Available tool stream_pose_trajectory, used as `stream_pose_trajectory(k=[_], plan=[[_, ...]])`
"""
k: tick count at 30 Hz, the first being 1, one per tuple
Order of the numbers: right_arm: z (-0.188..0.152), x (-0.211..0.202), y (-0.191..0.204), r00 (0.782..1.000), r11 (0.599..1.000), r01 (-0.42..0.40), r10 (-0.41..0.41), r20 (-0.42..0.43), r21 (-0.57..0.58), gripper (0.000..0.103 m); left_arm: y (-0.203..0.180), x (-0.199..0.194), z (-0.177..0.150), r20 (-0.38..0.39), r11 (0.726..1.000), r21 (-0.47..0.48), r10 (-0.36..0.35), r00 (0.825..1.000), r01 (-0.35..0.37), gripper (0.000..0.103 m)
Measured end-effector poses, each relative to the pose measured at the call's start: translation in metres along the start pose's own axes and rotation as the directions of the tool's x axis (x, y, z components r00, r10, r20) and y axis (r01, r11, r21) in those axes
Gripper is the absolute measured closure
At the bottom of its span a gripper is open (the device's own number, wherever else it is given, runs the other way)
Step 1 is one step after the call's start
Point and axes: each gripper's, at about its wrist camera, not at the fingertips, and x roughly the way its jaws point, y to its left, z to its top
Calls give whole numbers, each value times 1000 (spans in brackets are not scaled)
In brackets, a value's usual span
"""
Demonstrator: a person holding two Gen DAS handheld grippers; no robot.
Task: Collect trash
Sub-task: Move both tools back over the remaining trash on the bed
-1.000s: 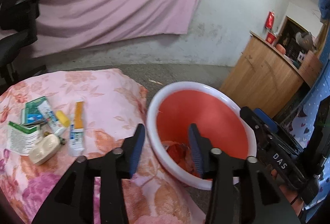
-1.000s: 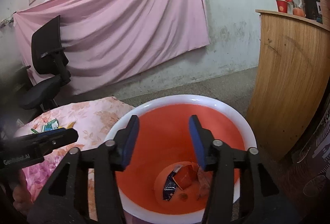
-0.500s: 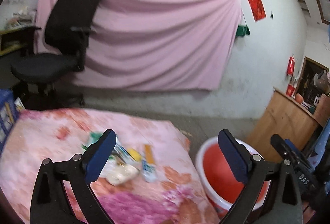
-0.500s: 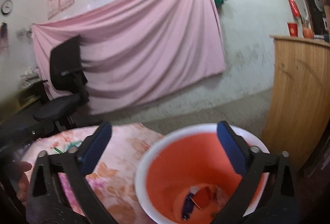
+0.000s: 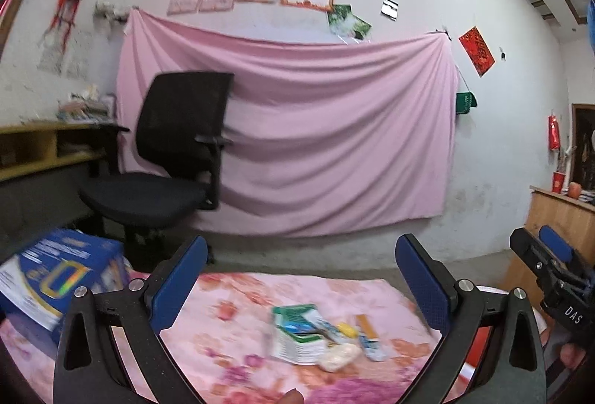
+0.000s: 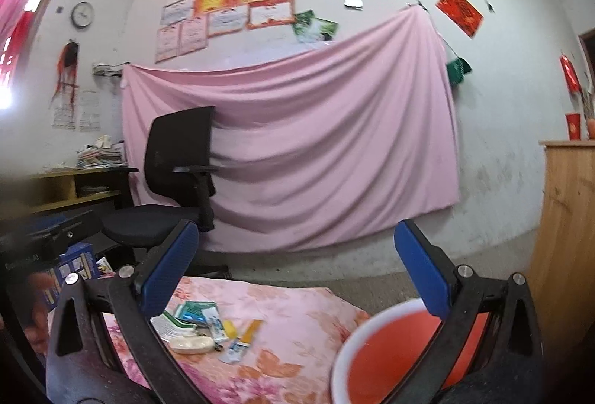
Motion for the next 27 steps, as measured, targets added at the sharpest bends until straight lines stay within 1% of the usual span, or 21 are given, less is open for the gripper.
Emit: stream_pose_trajectory(k=[4, 8, 13, 17, 20, 22, 24, 25, 27], plan=[[-3, 10, 18, 1000, 999, -21, 21, -15, -31, 0, 19, -5, -5, 3, 999, 14, 29, 1000, -29, 3], [-9, 18, 29, 999, 998, -31, 29, -41, -60, 0, 34, 0, -14, -27, 998, 32, 49, 998, -48, 3], [-20, 32, 37, 995, 995, -26, 17, -103, -92, 0, 43, 17, -26, -107, 999, 30, 41, 993, -38, 3], [-28, 45, 35, 984, 996, -25, 10, -175, -84, 0, 47, 37, -35, -190, 999, 26, 36, 981, -32, 3], [-35, 57, 34, 969, 996, -24, 3, -245, -81, 0, 49, 53, -42, -260, 999, 18, 39, 965, -35, 3], [-41, 67, 36, 952, 996, -23, -6, -306, -90, 0, 51, 63, -47, -302, 999, 7, 34, 953, -33, 4], [-49, 79, 37, 925, 996, -42, 8, -380, -81, 0, 53, 70, -52, -345, 999, -1, 36, 938, -39, 5], [-51, 83, 38, 913, 996, -46, 9, -407, -81, 2, 54, 75, -55, -370, 999, -9, 27, 929, -33, 6], [-56, 91, 37, 890, 996, -51, 10, -455, -78, 7, 56, 82, -60, -417, 999, -30, 3, 909, -17, 14]])
